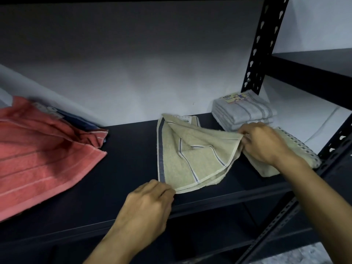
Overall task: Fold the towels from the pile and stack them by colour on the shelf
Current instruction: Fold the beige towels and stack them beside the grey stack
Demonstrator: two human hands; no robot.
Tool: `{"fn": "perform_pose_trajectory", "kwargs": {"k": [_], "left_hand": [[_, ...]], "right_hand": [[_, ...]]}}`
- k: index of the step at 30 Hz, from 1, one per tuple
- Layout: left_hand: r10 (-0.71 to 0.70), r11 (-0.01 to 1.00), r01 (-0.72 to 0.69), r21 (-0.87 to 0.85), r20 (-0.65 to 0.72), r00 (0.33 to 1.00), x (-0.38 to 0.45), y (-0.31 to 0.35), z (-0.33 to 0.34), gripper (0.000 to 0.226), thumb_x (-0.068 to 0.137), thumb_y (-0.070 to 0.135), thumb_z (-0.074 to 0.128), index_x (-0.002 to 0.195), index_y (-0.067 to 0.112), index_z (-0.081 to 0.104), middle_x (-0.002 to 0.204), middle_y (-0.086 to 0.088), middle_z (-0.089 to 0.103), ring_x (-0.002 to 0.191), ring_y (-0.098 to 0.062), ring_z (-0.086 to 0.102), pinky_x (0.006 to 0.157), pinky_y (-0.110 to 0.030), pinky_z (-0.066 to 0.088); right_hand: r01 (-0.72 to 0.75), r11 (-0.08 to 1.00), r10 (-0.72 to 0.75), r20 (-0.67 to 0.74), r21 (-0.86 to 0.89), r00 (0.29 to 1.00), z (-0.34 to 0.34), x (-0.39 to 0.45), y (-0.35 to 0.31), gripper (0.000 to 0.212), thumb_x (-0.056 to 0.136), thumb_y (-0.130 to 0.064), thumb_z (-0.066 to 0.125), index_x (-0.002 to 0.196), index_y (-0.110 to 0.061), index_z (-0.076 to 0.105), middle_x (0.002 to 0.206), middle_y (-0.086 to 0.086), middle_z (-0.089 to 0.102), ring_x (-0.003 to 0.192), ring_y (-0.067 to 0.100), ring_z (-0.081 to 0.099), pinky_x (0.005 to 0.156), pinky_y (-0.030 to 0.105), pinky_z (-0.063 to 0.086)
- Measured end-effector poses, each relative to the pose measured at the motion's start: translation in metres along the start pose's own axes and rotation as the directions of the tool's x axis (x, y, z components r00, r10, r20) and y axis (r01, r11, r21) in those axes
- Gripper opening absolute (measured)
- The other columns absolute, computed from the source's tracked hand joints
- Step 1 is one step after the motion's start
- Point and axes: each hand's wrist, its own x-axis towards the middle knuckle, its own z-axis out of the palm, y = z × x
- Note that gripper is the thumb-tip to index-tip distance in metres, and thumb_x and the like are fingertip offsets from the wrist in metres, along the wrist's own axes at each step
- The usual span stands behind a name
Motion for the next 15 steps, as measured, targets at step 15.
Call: {"fn": "perform_pose_trajectory", "kwargs": {"k": [15], "left_hand": [[-0.062,0.996,0.06,-0.064,-0.018,0.998,-0.001,0.002,0.007,0.049,0.05,-0.01,0.084,0.091,0.016,0.074,0.088,0.01,0.068,0.076,-0.009,0.062,0.047,-0.023,0.053]], "right_hand": [[0.208,0.731,0.014,-0.32,0.649,0.947,-0.007,-0.022,-0.087,0.014,0.089,-0.012,0.066,0.096,-0.021,0.073,0.091,-0.009,0.064,0.077,0.006,0.06,0.07,0.03,0.053]]}}
